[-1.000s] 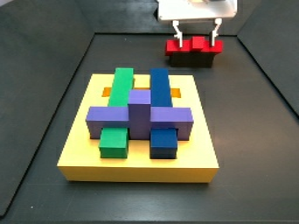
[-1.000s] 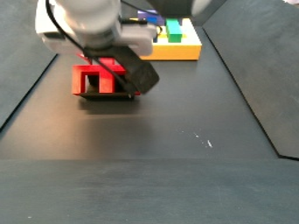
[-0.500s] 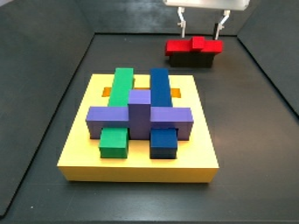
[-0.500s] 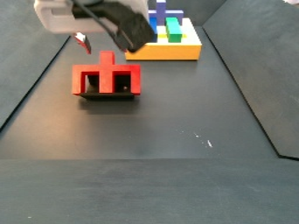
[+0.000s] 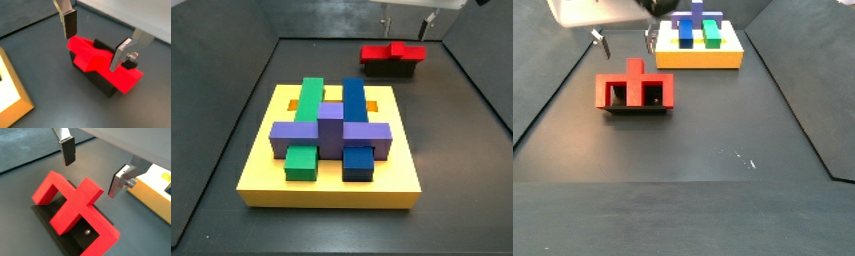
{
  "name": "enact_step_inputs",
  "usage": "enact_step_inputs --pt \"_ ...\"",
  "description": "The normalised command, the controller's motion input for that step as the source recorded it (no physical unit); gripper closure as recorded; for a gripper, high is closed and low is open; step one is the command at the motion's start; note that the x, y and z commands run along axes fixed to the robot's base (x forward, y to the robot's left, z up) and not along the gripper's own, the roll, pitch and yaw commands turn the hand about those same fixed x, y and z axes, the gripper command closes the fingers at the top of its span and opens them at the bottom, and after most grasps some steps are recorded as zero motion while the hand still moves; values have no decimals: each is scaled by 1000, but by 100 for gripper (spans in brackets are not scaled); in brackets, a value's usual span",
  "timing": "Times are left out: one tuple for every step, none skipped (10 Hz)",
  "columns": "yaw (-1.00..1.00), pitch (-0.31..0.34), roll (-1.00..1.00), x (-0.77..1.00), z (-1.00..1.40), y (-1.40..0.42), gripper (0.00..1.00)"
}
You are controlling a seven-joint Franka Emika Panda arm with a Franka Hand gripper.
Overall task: Pick up the red object. Move up. Place the red object on the fixture. Regrasp the red object. Move to above the board. Insert the red object.
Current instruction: Regrasp the red object.
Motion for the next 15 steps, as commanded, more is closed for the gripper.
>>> enact_step_inputs --pt "63 231 1000 117 106 -71 0" --pt "0 206 917 243 14 -89 0" --pt "-20 189 900 249 0 -51 0" --pt "-94 160 891 240 0 -34 0" --pt "-157 177 851 334 0 -60 0" --pt "-180 203 849 329 0 -20 0" --pt "-126 200 869 174 0 0 0" --pt "-6 180 837 83 0 -43 0" --pt "0 169 840 103 0 -86 0" --pt "0 131 800 57 0 -120 0" --pt "157 106 794 69 0 -277 0" --pt "123 109 789 83 0 -234 0" --pt "0 97 689 20 -31 -126 0" --pt "-66 43 569 0 -97 -69 0" --pt "0 0 391 -83 -151 -40 0"
